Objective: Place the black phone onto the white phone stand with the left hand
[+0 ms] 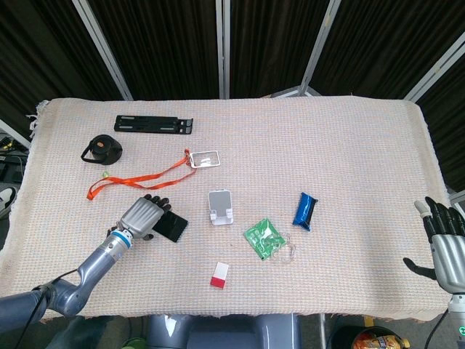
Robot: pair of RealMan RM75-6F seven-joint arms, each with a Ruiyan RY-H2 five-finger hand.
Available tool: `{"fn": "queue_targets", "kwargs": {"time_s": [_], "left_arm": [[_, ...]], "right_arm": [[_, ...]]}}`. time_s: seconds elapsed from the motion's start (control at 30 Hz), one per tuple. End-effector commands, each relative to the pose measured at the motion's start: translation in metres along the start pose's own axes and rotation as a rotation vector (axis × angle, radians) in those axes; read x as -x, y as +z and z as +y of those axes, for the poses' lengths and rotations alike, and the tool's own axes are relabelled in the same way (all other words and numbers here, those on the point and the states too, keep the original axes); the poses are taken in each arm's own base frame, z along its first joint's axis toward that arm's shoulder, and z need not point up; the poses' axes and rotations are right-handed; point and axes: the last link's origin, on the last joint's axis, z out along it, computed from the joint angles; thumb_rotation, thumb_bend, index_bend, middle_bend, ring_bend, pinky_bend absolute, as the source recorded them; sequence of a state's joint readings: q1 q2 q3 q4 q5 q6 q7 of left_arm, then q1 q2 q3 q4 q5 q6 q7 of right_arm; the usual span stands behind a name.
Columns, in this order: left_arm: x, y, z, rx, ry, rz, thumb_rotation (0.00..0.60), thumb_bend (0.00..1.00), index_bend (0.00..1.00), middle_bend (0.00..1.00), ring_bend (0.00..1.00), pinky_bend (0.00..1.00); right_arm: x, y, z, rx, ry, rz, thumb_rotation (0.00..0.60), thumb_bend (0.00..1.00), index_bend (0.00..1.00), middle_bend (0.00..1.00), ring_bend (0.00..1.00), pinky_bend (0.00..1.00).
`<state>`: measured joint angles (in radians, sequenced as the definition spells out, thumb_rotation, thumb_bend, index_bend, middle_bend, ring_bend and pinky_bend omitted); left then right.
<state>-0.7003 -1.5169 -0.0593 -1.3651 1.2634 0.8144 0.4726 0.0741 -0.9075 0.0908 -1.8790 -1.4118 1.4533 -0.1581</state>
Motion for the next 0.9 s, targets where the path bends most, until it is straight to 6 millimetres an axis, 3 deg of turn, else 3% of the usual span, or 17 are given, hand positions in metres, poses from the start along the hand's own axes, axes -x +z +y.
{"fn": "queue_targets", "kwargs": {"time_s": [0.03,0.17,0.23,0.37,0.53,0.73,0.9], "left_arm": [[0.002,0.005,0.001,-0.002,-0.01,0.003,0.6,0.0,0.28,0.19,0.23,0.31],[0.005,0.01,0.004,-0.001,-0.005,-0.002,0.6,0.0,0.31,0.22,0.26,0.33],[0.006,0.01,0.004,-0.002,-0.005,0.003,0.6,0.0,0.35,0.26,0.29,0.34],[0.006,0.009,0.004,-0.003,0.002,0.012,0.6,0.0,0.52,0.41,0.42,0.4],[-0.001,0.004,0.001,-0.005,-0.005,0.05,0.6,0.0,0.58,0.45,0.46,0.44],[-0.023,-0.012,-0.007,0.007,0.016,0.132,0.6,0.0,0.58,0.46,0.46,0.44],[-0.06,-0.023,-0.009,0.068,0.177,0.363,0.6,0.0,0.62,0.48,0.48,0.46]], "right_arm": [[0.0,0.0,0.0,0.002,0.0,-0.001,0.6,0.0,0.0,0.0,0.0,0.0],[0.001,0.001,0.001,0.002,-0.002,-0.004,0.6,0.0,0.0,0.0,0.0,0.0],[0.001,0.001,0.001,0.003,-0.001,-0.004,0.6,0.0,0.0,0.0,0.0,0.0],[0.001,0.001,0.001,0.003,0.0,-0.005,0.6,0.0,0.0,0.0,0.0,0.0],[0.001,0.0,0.001,0.001,0.001,-0.005,0.6,0.0,0.0,0.0,0.0,0.0],[-0.001,-0.001,0.0,-0.002,0.009,-0.003,0.6,0.0,0.0,0.0,0.0,0.0],[-0.003,-0.001,0.0,-0.005,0.022,0.003,0.6,0.0,0.0,0.0,0.0,0.0]]}}
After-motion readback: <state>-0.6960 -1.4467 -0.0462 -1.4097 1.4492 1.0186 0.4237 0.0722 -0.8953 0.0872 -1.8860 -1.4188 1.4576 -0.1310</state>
